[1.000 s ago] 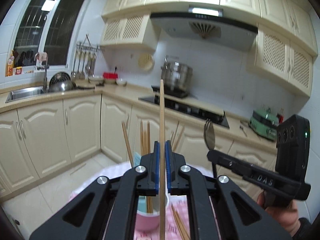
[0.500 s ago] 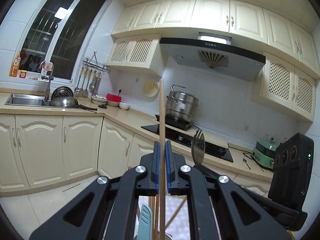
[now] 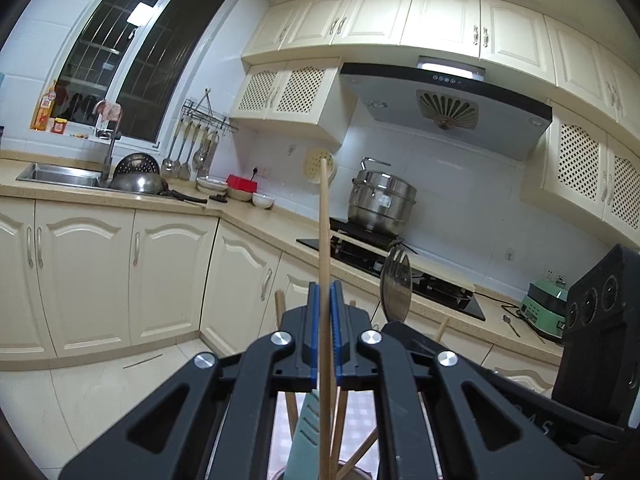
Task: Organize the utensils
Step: 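Lift the spork and chopstick with both grippers over the pink cup, then open both grippers to drop the spork and chopstick into the cup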
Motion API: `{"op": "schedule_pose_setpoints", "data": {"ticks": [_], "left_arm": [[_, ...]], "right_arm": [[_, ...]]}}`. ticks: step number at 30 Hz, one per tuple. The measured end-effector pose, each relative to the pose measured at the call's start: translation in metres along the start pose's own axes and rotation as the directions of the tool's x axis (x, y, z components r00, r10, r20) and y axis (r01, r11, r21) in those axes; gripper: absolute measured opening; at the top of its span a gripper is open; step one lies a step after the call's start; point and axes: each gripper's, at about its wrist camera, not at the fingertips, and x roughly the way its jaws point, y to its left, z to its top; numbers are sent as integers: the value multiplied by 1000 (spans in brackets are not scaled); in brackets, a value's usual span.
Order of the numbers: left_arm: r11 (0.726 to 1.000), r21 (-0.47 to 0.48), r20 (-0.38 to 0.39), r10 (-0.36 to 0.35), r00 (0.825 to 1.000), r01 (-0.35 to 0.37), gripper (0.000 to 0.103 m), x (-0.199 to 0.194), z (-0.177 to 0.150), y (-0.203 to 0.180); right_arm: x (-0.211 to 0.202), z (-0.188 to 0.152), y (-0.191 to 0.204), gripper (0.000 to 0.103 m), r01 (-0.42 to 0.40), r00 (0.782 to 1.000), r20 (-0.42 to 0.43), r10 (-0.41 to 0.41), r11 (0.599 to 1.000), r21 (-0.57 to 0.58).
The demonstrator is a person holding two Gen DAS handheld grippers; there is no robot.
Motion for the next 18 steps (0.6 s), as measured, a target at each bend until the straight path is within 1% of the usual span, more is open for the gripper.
{"op": "schedule_pose_setpoints", "data": {"ticks": [5,10,11,12,13,14,15,16,17,18], "left_arm": [[1000,-5,-12,5,1000,-5,5,1,-8,4],[1000,-6,-48,8,999,-8,7,1,-16,8],[1000,-9,-64,4,998,-5,14,1,-16,10],[1000,-15,-67,9,998,-10,23,-1,-16,11],[1000,-27,-63,11,998,-13,28,-4,-14,14],[999,-38,-60,12,998,-14,44,-7,-12,17],[999,-47,-59,20,998,-23,61,-12,-8,21],[998,-47,-56,28,998,-31,67,-16,-5,23],[999,-39,-45,34,998,-36,70,-22,-1,24],[999,-27,-44,38,998,-39,76,-26,2,24]], "right_arm": [[5,-8,-1,12,5,1000,-19,-5,1000,-1],[5,-17,-1,13,24,998,-56,-24,1000,-1],[4,-17,-2,20,31,998,-61,-31,1000,-2],[0,-17,-3,30,49,997,-57,-49,999,2],[-3,-16,-5,37,54,997,-51,-54,998,10],[-7,-15,-7,52,53,998,-42,-52,998,22],[-10,-14,-8,64,53,998,-37,-52,998,26],[-15,-13,-8,67,55,998,-28,-55,998,25],[-17,-10,-7,68,56,998,-24,-56,998,18],[-21,-8,-4,69,56,998,-19,-56,998,9]]}}
